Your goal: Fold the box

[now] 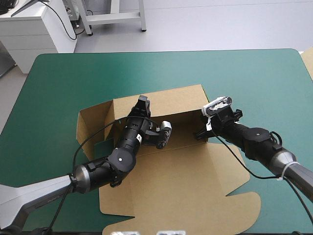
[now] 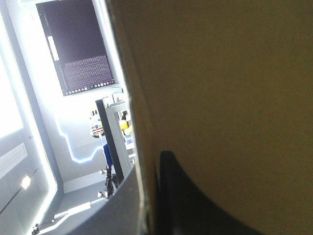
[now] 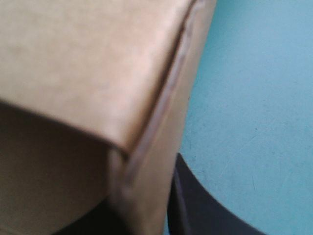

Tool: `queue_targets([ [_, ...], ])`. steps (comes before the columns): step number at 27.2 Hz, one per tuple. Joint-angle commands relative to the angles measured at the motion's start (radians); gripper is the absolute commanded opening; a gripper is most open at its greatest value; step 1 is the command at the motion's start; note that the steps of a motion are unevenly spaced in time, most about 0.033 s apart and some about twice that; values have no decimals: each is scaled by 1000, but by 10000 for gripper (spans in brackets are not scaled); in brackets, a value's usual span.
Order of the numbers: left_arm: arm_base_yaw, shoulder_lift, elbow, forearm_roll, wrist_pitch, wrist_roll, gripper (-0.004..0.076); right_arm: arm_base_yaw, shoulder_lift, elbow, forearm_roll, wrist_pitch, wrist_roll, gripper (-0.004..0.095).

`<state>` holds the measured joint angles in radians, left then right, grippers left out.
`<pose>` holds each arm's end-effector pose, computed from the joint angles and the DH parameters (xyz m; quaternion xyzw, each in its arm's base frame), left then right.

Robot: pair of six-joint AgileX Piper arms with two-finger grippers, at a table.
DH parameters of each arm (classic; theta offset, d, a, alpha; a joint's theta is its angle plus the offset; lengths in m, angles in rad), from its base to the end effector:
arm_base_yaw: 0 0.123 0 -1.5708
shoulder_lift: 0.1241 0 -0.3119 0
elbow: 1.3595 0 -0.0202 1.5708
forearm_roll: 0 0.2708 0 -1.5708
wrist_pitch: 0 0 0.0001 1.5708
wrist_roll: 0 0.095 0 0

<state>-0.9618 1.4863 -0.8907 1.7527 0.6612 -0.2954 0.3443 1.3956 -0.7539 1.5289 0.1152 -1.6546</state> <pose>0.2355 -0.2373 0.2932 0.6779 0.4290 0.3968 0.4461 0.2833 0.1133 0.2590 -0.2306 0.8429 0.1027 0.4753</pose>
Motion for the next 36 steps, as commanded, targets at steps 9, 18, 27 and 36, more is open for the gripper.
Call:
queue_targets([
  [9,-11,-19,-11,35,43,-50,469,4,8,-173,3,-115,-8,-21],
  [18,-166,-19,-11,16,244,-182,463,4,156,-317,5,-123,-1,-21],
  [27,-259,-19,-53,-206,222,-158,358,-30,251,-377,1,-96,-1,-21],
  [36,-159,-19,-344,-735,83,318,16,-39,251,-377,1,-63,3,-21],
])
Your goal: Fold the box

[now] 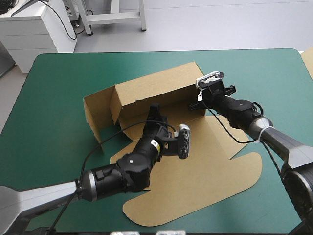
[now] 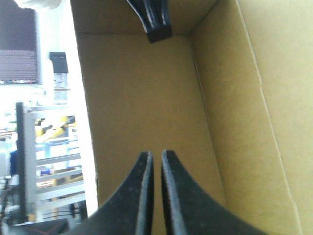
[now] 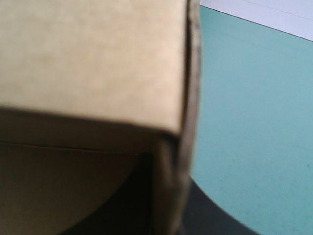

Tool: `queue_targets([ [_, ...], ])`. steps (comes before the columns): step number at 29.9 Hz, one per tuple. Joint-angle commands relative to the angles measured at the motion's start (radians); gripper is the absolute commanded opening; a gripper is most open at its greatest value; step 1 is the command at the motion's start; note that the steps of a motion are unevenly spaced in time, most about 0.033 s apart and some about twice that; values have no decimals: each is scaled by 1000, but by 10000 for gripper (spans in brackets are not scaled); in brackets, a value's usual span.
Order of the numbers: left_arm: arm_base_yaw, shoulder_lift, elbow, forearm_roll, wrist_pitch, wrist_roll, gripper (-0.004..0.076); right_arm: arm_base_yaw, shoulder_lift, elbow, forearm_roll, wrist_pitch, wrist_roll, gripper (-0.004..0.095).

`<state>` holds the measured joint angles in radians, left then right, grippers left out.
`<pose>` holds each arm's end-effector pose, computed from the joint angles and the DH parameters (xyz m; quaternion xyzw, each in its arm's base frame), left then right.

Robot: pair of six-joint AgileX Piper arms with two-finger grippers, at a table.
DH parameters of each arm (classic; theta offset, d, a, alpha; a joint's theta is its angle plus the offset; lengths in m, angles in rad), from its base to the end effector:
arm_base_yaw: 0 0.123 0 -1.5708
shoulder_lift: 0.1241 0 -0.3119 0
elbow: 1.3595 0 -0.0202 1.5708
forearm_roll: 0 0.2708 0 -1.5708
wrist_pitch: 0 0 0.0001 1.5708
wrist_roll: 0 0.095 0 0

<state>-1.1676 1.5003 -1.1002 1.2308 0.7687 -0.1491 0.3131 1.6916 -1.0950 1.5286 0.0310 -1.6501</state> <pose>0.1902 -0.2871 0.3283 0.6529 0.5428 0.2665 0.4561 0.3841 0.1276 0.2648 -0.1936 0.8407 0.0616 0.5019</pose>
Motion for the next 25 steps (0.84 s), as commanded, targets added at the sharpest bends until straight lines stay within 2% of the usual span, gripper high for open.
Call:
queue_targets([
  [1,80,-33,-194,-387,-19,302,16,-8,-45,-35,2,21,-1,-21],
  [4,202,-33,-370,-857,72,675,16,-8,-45,-35,2,17,-1,-21],
  [6,303,-33,-459,-1032,154,769,16,-8,-45,-35,2,17,-1,-21],
  [8,408,-33,-533,-1125,198,780,15,-8,-45,-35,0,17,-1,-21],
  [13,693,-35,-579,-1405,198,780,4,-8,-45,-35,0,17,-1,-21],
  [17,899,-37,-551,-1594,194,833,-8,-8,-45,-35,-8,14,-1,-21],
  [25,1298,-42,-407,-1827,198,777,-8,-8,-45,-34,-8,-25,-5,-21],
])
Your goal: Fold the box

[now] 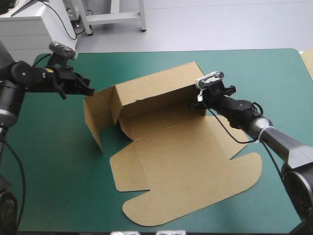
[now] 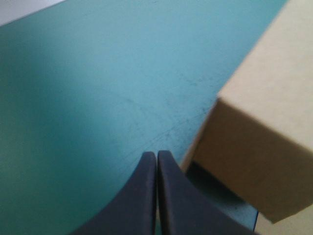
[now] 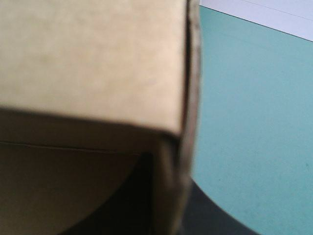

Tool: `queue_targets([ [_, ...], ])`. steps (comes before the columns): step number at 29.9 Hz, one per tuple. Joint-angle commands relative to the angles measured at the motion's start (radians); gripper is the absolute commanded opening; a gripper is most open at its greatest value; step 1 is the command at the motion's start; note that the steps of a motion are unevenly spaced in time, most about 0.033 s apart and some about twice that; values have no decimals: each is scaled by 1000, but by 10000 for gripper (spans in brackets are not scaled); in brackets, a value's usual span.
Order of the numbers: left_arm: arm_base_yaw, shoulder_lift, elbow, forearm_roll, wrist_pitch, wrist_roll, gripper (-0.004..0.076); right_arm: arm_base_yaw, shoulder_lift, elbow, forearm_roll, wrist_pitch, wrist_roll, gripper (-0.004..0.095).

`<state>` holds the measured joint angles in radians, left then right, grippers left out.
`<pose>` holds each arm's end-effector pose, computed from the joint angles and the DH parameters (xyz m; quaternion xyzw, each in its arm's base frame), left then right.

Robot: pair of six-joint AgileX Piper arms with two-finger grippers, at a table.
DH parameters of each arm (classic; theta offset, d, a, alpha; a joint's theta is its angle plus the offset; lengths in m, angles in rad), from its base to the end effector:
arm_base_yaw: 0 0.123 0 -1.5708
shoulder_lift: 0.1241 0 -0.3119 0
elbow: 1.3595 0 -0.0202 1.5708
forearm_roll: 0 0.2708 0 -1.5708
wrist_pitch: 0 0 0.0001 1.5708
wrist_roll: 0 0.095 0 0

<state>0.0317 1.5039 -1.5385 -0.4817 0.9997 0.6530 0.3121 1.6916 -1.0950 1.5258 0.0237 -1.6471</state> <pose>0.3447 -0.0261 0.4232 0.2286 0.8860 -0.1083 0.3887 0.3845 0.1265 0.2648 -0.1913 0.8412 0.0583 0.5024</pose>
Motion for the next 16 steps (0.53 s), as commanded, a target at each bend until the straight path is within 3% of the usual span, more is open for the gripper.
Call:
queue_targets([
  [1,130,-46,68,-137,-33,-25,-8,-7,-45,-34,-3,-18,-6,-21],
  [7,272,-65,248,-223,-68,-25,-8,-7,-45,-34,-5,-13,-7,-21],
  [12,276,-87,296,-210,-68,-25,-8,-36,-33,-42,-67,66,6,-21],
  [14,276,-96,298,-210,-76,-25,-8,-63,-21,-59,-102,116,80,-21],
  [16,276,-102,298,-214,-86,-25,-8,-91,-5,-91,-214,180,212,-21],
])
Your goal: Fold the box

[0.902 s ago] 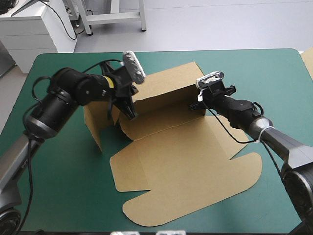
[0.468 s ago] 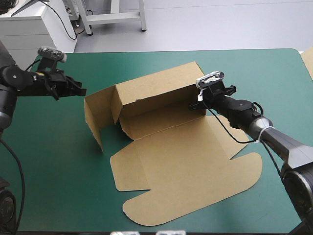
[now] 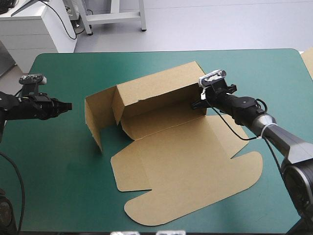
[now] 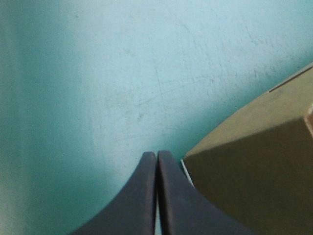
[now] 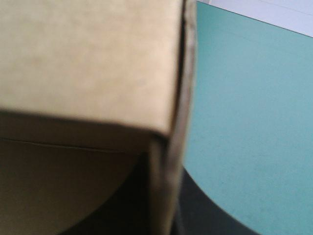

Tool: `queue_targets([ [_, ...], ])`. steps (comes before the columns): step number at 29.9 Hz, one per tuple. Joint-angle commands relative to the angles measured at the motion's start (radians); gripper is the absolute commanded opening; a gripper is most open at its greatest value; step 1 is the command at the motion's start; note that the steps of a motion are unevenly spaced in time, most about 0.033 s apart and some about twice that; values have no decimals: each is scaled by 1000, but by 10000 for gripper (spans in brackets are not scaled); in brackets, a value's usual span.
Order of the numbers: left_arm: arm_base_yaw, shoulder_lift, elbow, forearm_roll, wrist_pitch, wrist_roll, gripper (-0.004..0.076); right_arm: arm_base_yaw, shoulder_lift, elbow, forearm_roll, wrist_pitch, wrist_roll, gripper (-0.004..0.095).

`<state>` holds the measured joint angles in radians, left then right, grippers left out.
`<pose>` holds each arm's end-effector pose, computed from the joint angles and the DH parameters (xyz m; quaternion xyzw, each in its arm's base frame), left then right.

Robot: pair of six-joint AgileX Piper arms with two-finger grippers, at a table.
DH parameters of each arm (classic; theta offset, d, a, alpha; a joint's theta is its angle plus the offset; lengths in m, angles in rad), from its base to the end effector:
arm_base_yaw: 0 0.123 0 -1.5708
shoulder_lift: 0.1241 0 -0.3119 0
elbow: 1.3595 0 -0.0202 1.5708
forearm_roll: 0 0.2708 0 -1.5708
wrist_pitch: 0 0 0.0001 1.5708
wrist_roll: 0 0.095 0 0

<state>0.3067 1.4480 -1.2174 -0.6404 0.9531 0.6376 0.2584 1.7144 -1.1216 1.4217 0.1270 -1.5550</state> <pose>0.3160 0.0515 0.3468 0.0366 0.9293 -0.1589 0.3315 0.3941 0.1166 0.2631 -0.1995 0.8418 0.0851 0.4943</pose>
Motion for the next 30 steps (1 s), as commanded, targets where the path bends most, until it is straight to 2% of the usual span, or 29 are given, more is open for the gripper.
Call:
queue_targets([
  [1,1,-48,-24,-55,-42,-9,-8,-48,-25,-82,-198,111,217,-21],
  [4,1,-48,-21,-55,-52,-20,-8,-63,-23,-176,-546,198,581,-18],
  [5,1,-48,-16,-58,-57,-20,-8,-63,-23,-218,-695,237,725,-17],
  [6,1,-48,-11,-60,-63,-20,-8,-63,-23,-264,-847,285,875,-17],
  [9,1,-48,7,-61,-71,-20,-8,-63,-23,-407,-1187,440,1265,-17],
  [10,1,-48,15,-62,-75,-20,-8,-63,-23,-459,-1271,496,1364,-17],
  [12,1,-48,23,-65,-82,-20,-8,-63,-23,-546,-1368,598,1484,-17],
  [17,1,-48,26,-86,-98,-20,-8,-63,-16,-703,-1408,790,1578,-17],
  [20,1,-48,26,-106,-98,-20,-8,-63,8,-765,-1406,933,1601,-17],
  [23,1,-48,26,-106,-100,-20,-8,-63,44,-806,-1404,1122,1601,-17],
  [28,1,-48,26,-134,-109,-20,-8,-59,24,-749,-1269,1121,1594,-16],
  [30,1,-48,26,-139,-111,-20,-8,-59,-1,-699,-1260,1121,1598,-11],
])
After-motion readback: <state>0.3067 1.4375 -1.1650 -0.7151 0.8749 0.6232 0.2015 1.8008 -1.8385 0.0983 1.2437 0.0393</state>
